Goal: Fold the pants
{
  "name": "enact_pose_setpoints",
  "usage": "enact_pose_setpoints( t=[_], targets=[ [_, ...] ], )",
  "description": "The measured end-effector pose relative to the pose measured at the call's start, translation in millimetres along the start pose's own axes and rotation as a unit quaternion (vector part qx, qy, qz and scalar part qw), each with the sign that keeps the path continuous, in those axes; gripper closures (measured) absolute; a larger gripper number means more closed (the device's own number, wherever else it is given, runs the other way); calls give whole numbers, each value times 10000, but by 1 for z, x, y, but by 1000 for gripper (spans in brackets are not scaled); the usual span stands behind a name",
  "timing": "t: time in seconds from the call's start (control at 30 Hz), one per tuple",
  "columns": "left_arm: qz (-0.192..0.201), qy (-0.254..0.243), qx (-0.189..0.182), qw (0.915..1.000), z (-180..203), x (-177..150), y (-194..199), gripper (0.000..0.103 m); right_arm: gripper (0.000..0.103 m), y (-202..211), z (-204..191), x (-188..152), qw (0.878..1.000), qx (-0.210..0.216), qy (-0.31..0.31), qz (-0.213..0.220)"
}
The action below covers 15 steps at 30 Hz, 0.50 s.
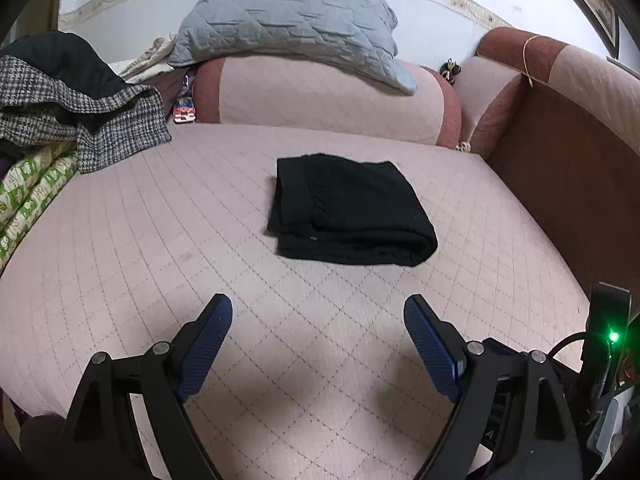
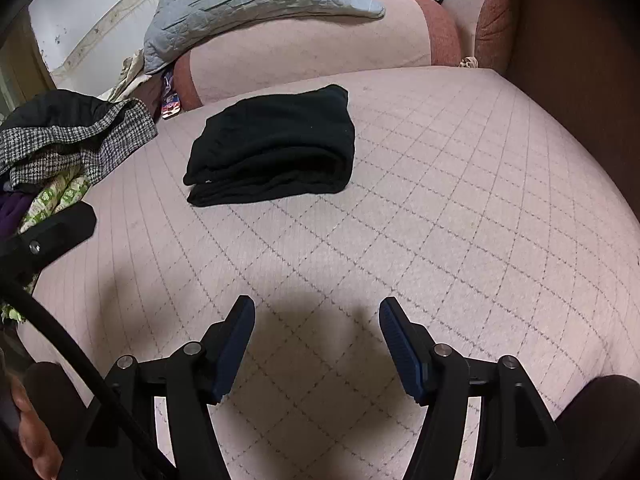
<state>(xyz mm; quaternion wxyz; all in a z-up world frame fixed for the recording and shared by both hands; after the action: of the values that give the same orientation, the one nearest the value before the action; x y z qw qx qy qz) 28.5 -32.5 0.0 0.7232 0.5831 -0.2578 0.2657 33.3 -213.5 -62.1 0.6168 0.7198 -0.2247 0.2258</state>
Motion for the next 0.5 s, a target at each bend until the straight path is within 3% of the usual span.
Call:
enact_pose_setpoints(
  t=[0.5],
  targets=[
    [-290,8,6,9996,0,-7,-14,16,31,-14,1,-5,9998,1,1,-211]
  ],
)
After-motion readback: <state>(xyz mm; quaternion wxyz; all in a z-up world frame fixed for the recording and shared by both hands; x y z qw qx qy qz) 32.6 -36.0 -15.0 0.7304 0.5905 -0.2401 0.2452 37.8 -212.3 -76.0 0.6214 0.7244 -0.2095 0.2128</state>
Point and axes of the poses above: each gripper's, at about its wrist camera, not at the fingertips, and y roughly against the way its jaws point, z to its right, x to its top, the point moved 5 cm from there along -y, roughly the way its jaws point, and after that the axes turned 5 degrees about y, right-handed, at the moved point
